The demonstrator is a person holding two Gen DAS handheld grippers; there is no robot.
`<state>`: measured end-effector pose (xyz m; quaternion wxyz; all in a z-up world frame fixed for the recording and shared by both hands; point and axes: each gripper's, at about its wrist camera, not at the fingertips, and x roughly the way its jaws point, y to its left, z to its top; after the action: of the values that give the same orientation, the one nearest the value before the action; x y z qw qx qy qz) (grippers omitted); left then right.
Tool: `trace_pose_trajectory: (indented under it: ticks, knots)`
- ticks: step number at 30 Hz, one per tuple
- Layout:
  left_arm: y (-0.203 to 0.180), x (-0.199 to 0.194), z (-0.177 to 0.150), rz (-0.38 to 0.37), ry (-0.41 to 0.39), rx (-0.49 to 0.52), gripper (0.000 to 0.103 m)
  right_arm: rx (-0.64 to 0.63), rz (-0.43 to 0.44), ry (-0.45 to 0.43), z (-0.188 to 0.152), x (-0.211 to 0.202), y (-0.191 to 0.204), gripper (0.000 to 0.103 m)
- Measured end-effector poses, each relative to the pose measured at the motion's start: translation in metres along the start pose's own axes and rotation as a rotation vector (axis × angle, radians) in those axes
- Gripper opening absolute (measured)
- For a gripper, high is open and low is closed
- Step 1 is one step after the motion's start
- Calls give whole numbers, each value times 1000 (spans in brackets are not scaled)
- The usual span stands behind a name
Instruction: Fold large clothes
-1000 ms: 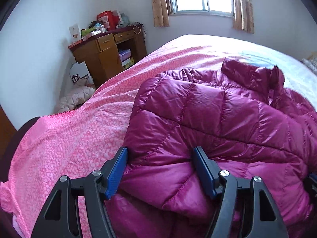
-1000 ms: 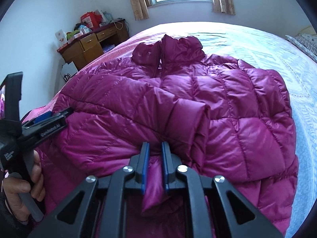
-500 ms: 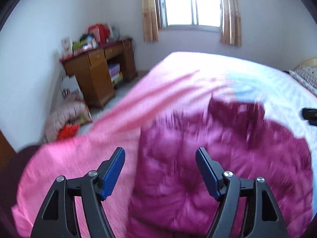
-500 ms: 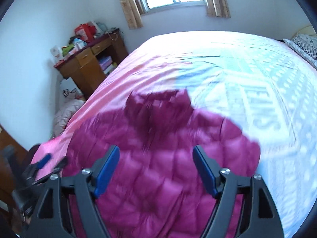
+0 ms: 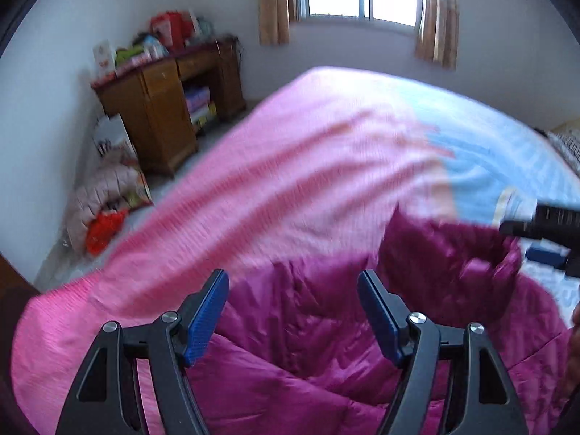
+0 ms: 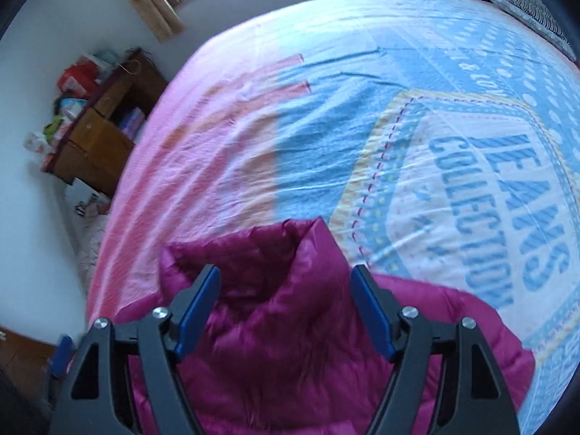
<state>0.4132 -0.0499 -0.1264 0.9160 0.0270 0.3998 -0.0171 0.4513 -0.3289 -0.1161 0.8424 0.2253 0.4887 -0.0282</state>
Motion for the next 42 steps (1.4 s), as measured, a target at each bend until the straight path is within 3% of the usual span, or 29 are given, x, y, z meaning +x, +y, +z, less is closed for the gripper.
trace_pose_trajectory:
  ticks: [2, 5, 9, 12, 16, 21, 23, 26, 29, 33, 37, 39, 41, 42]
  knots:
    - [-4, 15, -10, 26, 18, 7, 74, -30, -41, 29, 0, 11, 2, 74]
    - [0, 32, -22, 27, 58, -5, 74, -80, -90, 90, -8, 24, -4, 17]
    - [0, 31, -25, 19, 34, 3, 74, -137, -77, 68, -22, 1, -23, 14]
    - [-4, 30, -25, 26, 32, 18, 74, -122, -32, 38, -37, -22, -46, 13]
    - [-6, 11, -23, -10, -3, 24, 74, -78, -2, 10, -66, -22, -77, 12]
    - [-23, -36, 5, -58, -102, 62, 74, -119, 61, -163, -94, -18, -90, 10]
    - [-38, -43, 19, -77, -116, 87, 80, -120, 62, -187, -99, -21, -91, 10]
    - [-58, -33, 35, -97, -92, 68, 81, -100, 95, -191, -100, -24, -98, 10]
    - [-87, -6, 41, -90, -9, 66, 81, -81, 122, -194, -101, -23, -100, 10]
    - [-124, 10, 29, -51, -1, 190, 81, -79, 129, -197, -101, -21, -100, 10]
    - [-111, 21, 19, 10, 30, 214, 81, -68, 146, -196, -100, -19, -99, 10]
    - [-93, 17, 16, 17, 15, 186, 73, -66, 151, -195, -99, -18, -102, 10]
    - [-66, 15, 11, 38, 35, 150, 52, -66, 150, -195, -99, -18, -103, 10]
    - [-54, 15, 9, 42, 51, 132, 52, -66, 151, -195, -99, -18, -103, 10]
